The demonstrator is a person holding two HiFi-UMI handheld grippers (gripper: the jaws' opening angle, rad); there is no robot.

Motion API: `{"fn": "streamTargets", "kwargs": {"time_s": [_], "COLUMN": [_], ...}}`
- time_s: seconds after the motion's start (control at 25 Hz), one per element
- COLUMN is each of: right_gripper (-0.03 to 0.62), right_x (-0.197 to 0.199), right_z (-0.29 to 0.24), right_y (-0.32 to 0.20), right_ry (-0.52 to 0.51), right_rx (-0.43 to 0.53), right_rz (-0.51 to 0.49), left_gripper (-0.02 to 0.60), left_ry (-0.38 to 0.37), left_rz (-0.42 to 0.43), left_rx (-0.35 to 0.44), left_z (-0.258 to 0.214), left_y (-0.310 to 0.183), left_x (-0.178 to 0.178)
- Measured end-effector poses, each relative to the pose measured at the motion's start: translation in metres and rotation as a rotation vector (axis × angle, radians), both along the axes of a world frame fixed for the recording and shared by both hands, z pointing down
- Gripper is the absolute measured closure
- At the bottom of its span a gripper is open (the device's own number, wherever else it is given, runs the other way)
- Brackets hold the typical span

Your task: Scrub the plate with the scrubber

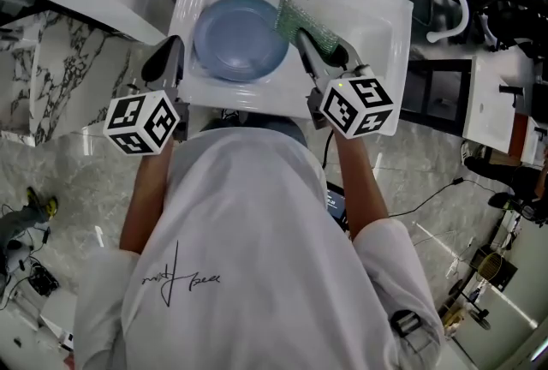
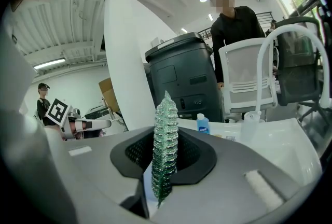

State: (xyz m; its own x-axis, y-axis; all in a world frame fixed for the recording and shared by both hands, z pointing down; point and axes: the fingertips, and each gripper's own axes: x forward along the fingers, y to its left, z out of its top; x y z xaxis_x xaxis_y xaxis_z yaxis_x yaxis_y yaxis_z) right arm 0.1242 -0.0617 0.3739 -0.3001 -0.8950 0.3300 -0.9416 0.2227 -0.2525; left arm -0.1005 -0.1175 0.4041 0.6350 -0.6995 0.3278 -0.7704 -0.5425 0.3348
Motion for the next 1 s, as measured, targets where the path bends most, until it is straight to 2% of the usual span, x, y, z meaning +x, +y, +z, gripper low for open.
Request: {"fn": "streamTargets", "kwargs": {"time_s": [0.16, 0.28, 0.76, 1.0], "right_gripper": [0.531, 0.532, 0.532, 0.532], "right_x": [0.001, -0.003, -0.012, -0.011], "right_z": [-0.01, -0.01, -0.017, -0.01], "right_y": [0.003, 0.006, 0.007, 0.008], "right_ry": [0.005, 0.023, 0.028, 0.035], "right_rx": [0.028, 0.012, 0.022, -0.008], "right_rz": [0.008, -0.003, -0.026, -0.005], "left_gripper": [0.528, 0.528, 0.528, 0.528], "left_ry": [0.008, 0.011, 0.019, 0.04], "left_rz": [0.0, 0.005, 0.014, 0.026], "left_rx": [0.025, 0.036, 0.025, 0.005], "left_z": [-0.012, -0.016, -0.019, -0.014], "left_y": [0.0, 0.002, 0.008, 0.009], "left_x": [-0.002, -0.003, -0.008, -0.006]}}
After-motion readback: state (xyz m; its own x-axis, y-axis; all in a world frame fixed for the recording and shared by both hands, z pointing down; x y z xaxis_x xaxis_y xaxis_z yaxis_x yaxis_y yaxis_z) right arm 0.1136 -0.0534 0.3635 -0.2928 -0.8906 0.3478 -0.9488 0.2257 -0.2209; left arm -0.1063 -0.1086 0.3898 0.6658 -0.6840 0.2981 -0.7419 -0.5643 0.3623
